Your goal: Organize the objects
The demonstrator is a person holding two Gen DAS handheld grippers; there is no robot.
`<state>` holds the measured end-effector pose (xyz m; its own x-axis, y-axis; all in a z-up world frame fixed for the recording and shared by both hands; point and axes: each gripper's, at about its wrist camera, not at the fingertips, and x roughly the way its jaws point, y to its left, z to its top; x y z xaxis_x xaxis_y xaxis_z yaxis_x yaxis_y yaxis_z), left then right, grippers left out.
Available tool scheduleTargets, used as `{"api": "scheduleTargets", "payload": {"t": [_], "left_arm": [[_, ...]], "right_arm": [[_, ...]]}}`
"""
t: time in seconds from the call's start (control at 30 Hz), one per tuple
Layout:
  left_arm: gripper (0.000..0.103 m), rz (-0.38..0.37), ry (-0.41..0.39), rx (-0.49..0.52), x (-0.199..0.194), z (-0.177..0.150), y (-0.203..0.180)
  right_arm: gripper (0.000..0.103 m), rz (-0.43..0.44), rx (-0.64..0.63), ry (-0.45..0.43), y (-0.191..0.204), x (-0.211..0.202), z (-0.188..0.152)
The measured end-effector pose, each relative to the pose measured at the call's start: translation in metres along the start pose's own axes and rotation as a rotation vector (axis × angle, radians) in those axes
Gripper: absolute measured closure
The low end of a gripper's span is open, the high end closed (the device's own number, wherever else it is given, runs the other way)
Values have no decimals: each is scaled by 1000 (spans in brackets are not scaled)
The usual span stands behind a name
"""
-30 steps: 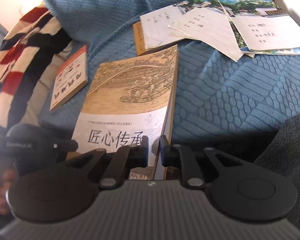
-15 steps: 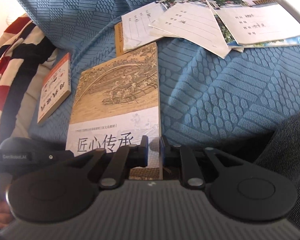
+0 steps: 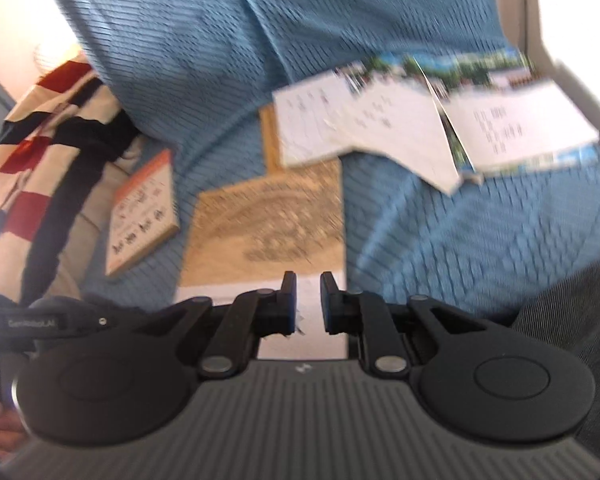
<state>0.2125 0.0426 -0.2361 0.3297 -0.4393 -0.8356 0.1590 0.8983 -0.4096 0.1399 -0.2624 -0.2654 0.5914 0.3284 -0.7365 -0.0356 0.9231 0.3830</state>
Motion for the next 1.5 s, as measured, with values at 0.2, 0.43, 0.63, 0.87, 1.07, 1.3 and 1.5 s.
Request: {"api": "scheduleTargets", "payload": {"t": [0.2,0.43,0.63,0.87,1.07,1.3,1.5], "left_arm": [[57,-1,-96,26,-32,7,-14],[56,11,-169,47,-57,7,-16],[57,33,-191,35,-68,10,-15],[57,69,-250,38,-90,15,-8],[57,101,-267,18,-99,18,6],[56,169,-306,19,-106,20,19],[55,189,-305,-5,-100,30,37]], "right_arm": [[87,55,-76,-67,37,-26,11],[87,85,-135,-99,66,-38,14],[87,112,-173,-75,81,-34,14],[87,112,-220,-86,106,-29,19],[87,123,-250,-89,123,-24,23],[87,148,-289,-73,144,-16,28],[87,141,-298,-38,157,5,30]]}}
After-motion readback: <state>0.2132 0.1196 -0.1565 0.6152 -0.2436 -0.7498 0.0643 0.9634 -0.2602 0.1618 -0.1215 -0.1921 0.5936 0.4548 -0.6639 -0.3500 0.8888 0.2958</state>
